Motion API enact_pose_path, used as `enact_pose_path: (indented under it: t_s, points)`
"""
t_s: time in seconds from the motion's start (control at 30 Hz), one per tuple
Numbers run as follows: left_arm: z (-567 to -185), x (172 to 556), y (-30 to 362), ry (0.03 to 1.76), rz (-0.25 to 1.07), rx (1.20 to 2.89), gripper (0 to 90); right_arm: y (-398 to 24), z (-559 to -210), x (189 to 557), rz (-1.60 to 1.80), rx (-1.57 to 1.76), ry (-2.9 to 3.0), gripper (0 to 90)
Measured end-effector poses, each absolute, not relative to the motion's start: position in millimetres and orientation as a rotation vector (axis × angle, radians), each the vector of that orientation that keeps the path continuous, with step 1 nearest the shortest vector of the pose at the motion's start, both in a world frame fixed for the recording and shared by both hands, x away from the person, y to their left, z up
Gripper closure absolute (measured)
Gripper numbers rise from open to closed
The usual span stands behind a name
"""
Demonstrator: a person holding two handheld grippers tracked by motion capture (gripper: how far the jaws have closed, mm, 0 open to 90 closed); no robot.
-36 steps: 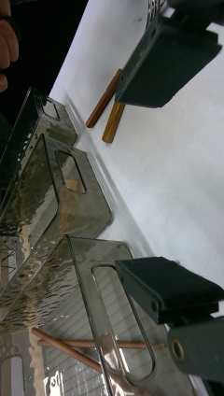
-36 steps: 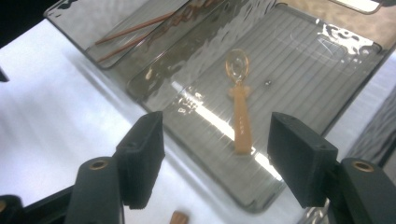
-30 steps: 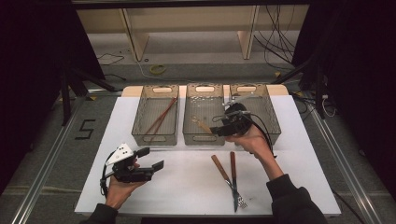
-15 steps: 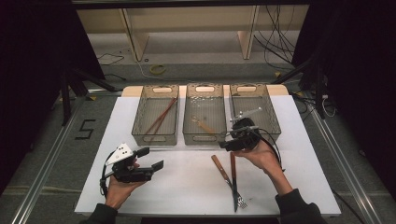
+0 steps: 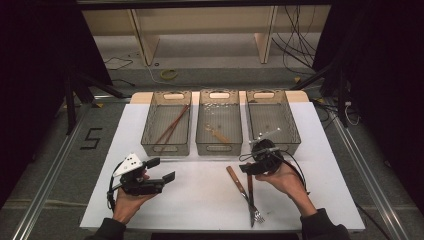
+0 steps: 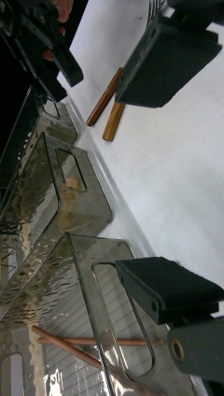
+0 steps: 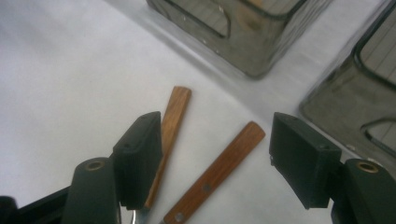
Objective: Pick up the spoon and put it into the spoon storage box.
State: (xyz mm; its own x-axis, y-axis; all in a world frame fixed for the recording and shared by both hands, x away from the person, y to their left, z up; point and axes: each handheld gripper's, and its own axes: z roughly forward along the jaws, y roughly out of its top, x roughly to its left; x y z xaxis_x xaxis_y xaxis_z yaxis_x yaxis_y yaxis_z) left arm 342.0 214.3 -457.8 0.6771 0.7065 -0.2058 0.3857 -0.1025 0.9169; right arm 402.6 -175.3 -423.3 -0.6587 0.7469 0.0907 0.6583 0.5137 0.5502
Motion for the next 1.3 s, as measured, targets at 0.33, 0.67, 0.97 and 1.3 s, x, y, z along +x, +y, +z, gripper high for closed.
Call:
enact_pose_path:
  t_s: [0.33,0.67,0.97,1.3]
  points:
    - [-457.4,342.5,214.6,0.888,0.338,1.721,16.0,-177.1,-434.3,396.9,0.793,1.238,2.626,35.6]
    - [-457.7,340.6,216.9,0.894,0.342,1.717,16.0,-177.4,-440.9,394.1,0.758,1.245,2.646,37.0]
    - [-457.6,339.6,217.9,0.897,0.345,1.716,16.0,-176.3,-445.7,391.1,0.726,1.241,2.665,37.2]
    - [-457.8,339.5,217.5,0.896,0.345,1.716,16.0,-175.7,-451.8,388.5,0.678,1.253,2.677,37.5]
